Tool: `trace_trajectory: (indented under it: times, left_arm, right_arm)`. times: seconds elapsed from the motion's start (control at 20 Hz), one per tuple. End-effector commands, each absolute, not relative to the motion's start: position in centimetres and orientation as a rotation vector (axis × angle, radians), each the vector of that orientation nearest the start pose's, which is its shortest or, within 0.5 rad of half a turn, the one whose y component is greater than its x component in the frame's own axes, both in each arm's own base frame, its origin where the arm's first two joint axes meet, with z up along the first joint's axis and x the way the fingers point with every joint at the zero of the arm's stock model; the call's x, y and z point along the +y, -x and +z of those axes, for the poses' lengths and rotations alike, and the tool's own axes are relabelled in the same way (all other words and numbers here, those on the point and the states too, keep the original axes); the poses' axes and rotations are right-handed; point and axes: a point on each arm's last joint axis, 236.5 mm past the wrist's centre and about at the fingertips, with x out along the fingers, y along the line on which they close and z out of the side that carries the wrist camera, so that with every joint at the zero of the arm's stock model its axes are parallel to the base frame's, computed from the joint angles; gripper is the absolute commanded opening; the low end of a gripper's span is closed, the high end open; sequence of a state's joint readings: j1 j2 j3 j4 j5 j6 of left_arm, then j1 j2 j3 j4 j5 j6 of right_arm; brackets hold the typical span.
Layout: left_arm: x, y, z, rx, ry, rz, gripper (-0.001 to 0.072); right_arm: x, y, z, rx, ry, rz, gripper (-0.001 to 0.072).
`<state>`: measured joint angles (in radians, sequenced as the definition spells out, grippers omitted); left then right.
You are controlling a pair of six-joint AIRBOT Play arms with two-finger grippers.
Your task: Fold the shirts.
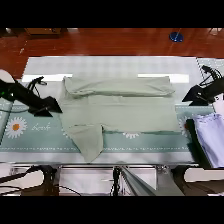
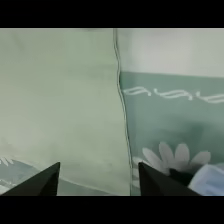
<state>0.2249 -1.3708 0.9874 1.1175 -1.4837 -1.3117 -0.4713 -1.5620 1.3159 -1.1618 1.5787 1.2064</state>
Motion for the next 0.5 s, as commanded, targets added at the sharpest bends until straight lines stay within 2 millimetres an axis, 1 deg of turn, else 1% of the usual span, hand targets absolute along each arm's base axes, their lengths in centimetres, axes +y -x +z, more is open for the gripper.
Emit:
trace_trajectory:
  times: [0.0,0.1,0.25,0.35,0.45]
  left_arm:
    - [-6.0,-21.4,-7.3,1.773,0.55,-0.357,0.0675]
    - [-6.6,-20.6,-8.2,1.769,0.584,-0.341,0.0674]
    - [-6.9,-20.7,-9.2,1.753,0.605,-0.306,0.0673]
    - [-7.4,-21.1,-9.9,1.73,0.574,-0.303,0.0673]
    - [-7.6,-22.5,-10.7,1.681,0.559,-0.253,0.067]
  right_arm:
    - [-6.5,-30.5,-3.4,1.532,-0.6,0.239,0.0535]
    - [-7.2,-30.4,-3.3,1.484,-0.629,0.208,0.0535]
    - [-7.2,-30.9,-2.6,1.439,-0.672,0.21,0.0535]
    - [-7.2,-31.0,-2.5,1.435,-0.671,0.214,0.0535]
    - [-7.1,-31.0,-2.5,1.434,-0.674,0.216,0.0535]
